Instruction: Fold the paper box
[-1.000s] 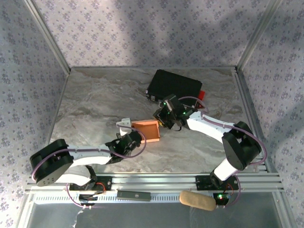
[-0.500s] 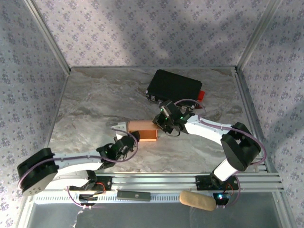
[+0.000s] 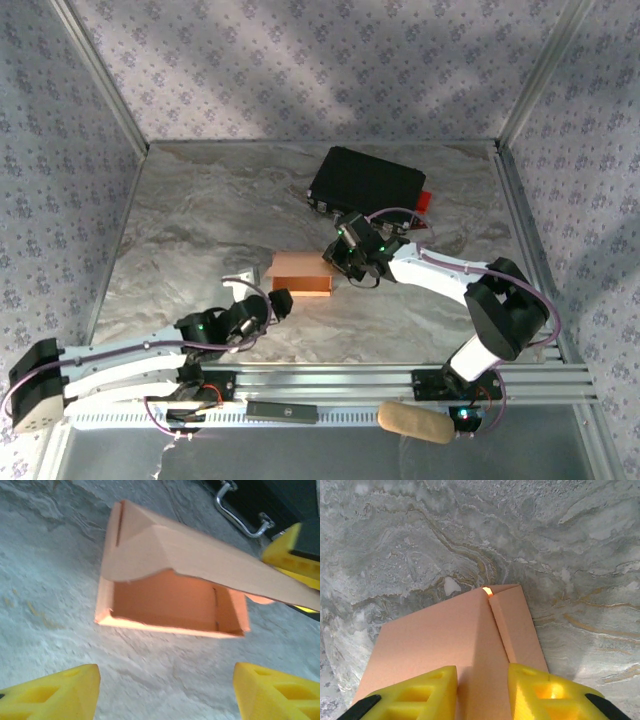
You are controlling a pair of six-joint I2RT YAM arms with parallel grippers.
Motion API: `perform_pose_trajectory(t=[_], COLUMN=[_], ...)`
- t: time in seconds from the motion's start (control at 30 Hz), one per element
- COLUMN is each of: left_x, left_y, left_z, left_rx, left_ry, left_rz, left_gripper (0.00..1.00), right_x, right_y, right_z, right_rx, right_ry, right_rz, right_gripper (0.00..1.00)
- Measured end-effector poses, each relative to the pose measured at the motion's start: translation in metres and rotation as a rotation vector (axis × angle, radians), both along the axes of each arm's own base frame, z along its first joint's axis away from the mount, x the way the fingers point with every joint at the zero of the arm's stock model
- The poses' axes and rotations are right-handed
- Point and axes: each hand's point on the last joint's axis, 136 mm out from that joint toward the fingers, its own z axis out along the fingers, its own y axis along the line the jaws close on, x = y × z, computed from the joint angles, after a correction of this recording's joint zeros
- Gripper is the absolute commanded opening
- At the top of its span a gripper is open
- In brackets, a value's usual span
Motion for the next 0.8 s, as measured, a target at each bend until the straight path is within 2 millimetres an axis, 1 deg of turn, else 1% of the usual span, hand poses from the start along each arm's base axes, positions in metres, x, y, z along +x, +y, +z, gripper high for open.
perform_pose_trajectory(t=[0.03,0.1,0.17,0.2,0.27,0.33,0.43,0.5,0.57,0.67,0.8], left_x=[-0.004,-0.010,-0.013,-0.013,-0.011,-0.002,0.030,0.050,0.062,0.074,0.078], left_y=[-0.003,-0.012,-0.018,-0.021,-0.021,-0.016,0.010,0.026,0.034,0.031,0.014], left_z=[0.008,0.036,0.065,0.079,0.099,0.107,0.101,0.087,0.072,0.047,0.009], left_rx=[-0.007,-0.032,-0.061,-0.079,-0.107,-0.112,-0.070,-0.013,0.051,0.127,0.205], left_ry=[0.005,0.000,-0.008,-0.013,-0.021,-0.010,0.042,0.099,0.160,0.249,0.353], left_rz=[-0.009,-0.030,-0.034,-0.032,-0.022,-0.006,0.083,0.120,0.116,0.058,-0.057], left_gripper=[0.68,0.68,0.68,0.71,0.70,0.70,0.68,0.68,0.69,0.70,0.69], right_x=[0.000,0.000,-0.001,-0.002,-0.004,-0.006,-0.006,-0.007,-0.010,-0.015,-0.022], right_y=[-0.001,-0.004,-0.008,-0.012,-0.018,-0.025,-0.031,-0.034,-0.035,-0.035,-0.030], right_z=[-0.001,-0.002,-0.004,-0.005,-0.005,-0.002,0.011,0.022,0.029,0.035,0.034], right_rx=[-0.005,-0.022,-0.042,-0.055,-0.076,-0.095,-0.106,-0.108,-0.109,-0.112,-0.125], right_ry=[-0.001,-0.008,-0.017,-0.023,-0.037,-0.058,-0.105,-0.146,-0.175,-0.200,-0.206], right_rz=[0.000,0.000,0.002,0.001,0.001,0.003,0.011,0.021,0.032,0.056,0.093], right_gripper=[0.36,0.42,0.48,0.51,0.56,0.59,0.62,0.62,0.63,0.63,0.63])
